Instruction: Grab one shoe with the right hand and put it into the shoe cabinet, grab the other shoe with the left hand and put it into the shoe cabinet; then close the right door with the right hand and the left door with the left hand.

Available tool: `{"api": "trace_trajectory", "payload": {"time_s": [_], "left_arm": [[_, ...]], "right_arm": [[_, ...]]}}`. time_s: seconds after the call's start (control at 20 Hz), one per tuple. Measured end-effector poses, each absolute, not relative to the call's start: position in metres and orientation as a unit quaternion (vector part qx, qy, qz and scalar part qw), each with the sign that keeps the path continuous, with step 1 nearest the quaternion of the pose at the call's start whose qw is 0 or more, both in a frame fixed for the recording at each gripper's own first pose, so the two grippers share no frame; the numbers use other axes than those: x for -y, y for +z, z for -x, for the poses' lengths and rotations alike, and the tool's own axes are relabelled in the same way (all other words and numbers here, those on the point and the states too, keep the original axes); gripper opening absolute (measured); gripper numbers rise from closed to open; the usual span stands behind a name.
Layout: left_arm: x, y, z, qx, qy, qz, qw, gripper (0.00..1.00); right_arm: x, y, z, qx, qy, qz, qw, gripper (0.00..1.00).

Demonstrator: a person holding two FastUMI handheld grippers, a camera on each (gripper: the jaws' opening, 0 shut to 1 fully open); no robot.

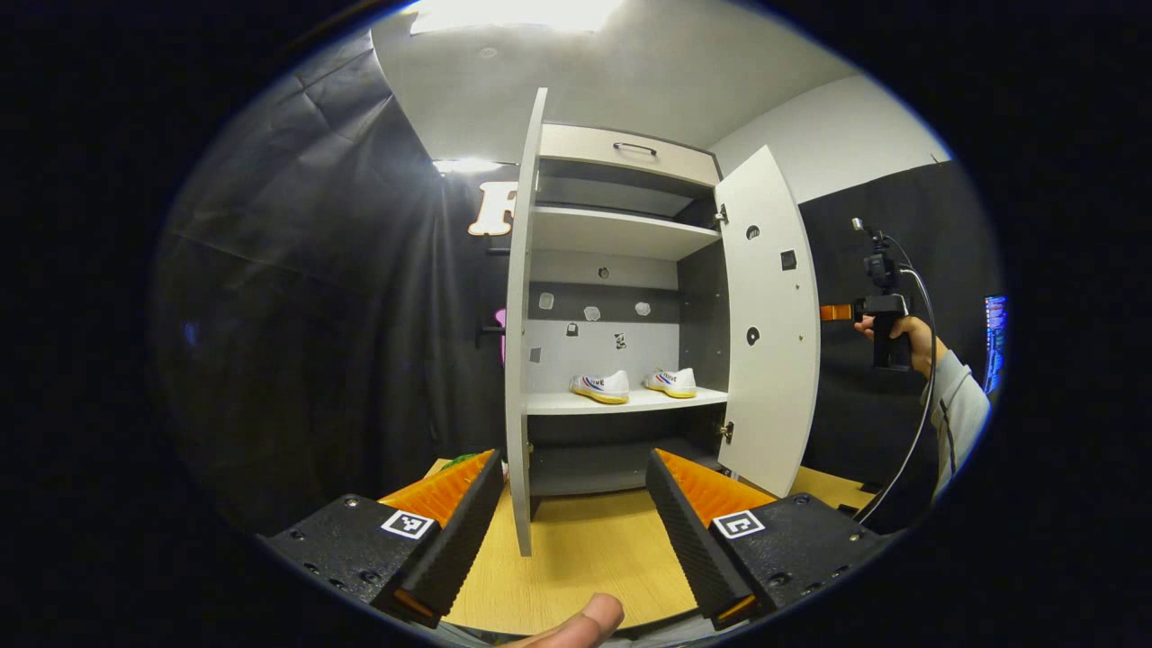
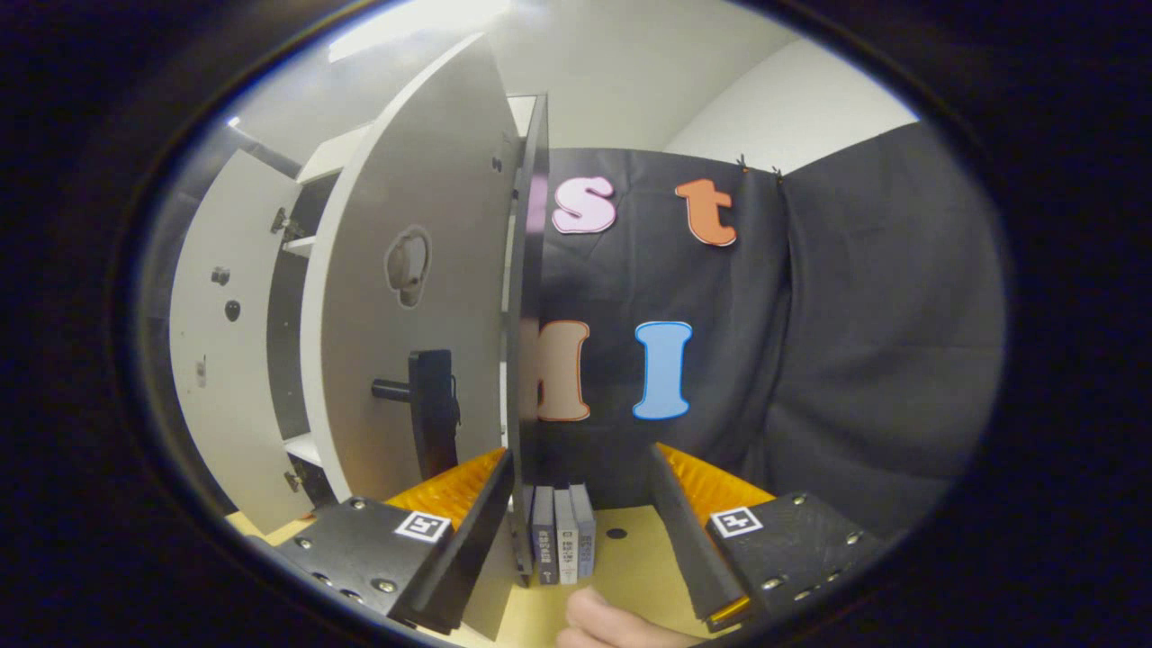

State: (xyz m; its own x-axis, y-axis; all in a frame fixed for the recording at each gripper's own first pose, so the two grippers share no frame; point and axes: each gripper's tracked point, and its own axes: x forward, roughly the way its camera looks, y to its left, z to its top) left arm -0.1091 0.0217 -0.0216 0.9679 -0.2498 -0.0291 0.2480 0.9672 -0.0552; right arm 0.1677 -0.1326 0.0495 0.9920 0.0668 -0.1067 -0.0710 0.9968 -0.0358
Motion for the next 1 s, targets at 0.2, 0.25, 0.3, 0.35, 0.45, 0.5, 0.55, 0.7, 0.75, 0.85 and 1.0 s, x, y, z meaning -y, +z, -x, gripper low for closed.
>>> {"api": "trace_trajectory", "payload": {"time_s": [0.2, 0.25, 0.3, 0.35, 0.45, 0.5, 0.55, 0.7, 0.75, 0.85, 1.0], "left_arm": [[-0.026, -0.021, 0.109, -0.021, -0.118, 0.031, 0.992, 0.96], [-0.027, -0.021, 0.107, -0.02, -0.115, 0.032, 0.993, 0.96], [-0.027, -0.021, 0.106, -0.021, -0.115, 0.033, 0.993, 0.97], [-0.025, -0.022, 0.104, -0.023, -0.116, 0.036, 0.992, 0.97], [-0.024, -0.026, 0.103, -0.029, -0.117, 0.038, 0.992, 0.96], [-0.025, -0.029, 0.102, -0.033, -0.116, 0.038, 0.992, 0.96], [-0.026, -0.03, 0.101, -0.037, -0.115, 0.039, 0.992, 0.96], [-0.031, -0.033, 0.097, -0.041, -0.107, 0.047, 0.992, 0.97], [-0.034, -0.034, 0.096, -0.04, -0.104, 0.047, 0.993, 0.97], [-0.037, -0.034, 0.094, -0.038, -0.101, 0.046, 0.993, 0.97], [-0.046, -0.035, 0.095, -0.038, -0.092, 0.039, 0.994, 0.97]], "right_arm": [[0.11, 0.049, -0.165, -0.053, 0.052, 0.011, 0.997, 0.87], [0.106, 0.049, -0.163, -0.051, 0.053, 0.009, 0.997, 0.87], [0.101, 0.051, -0.163, -0.047, 0.054, 0.009, 0.997, 0.87], [0.097, 0.052, -0.162, -0.045, 0.053, 0.01, 0.998, 0.87], [0.086, 0.05, -0.16, -0.045, 0.052, 0.01, 0.998, 0.9], [0.08, 0.051, -0.159, -0.045, 0.054, 0.012, 0.997, 0.9], [0.074, 0.051, -0.159, -0.045, 0.056, 0.012, 0.997, 0.9], [0.058, 0.053, -0.161, -0.032, 0.057, 0.016, 0.998, 0.87], [0.052, 0.051, -0.161, -0.031, 0.055, 0.015, 0.998, 0.87], [0.04, 0.046, -0.164, -0.033, 0.052, 0.024, 0.998, 0.9], [0.013, 0.04, -0.166, -0.035, 0.065, 0.032, 0.997, 0.9]]}}
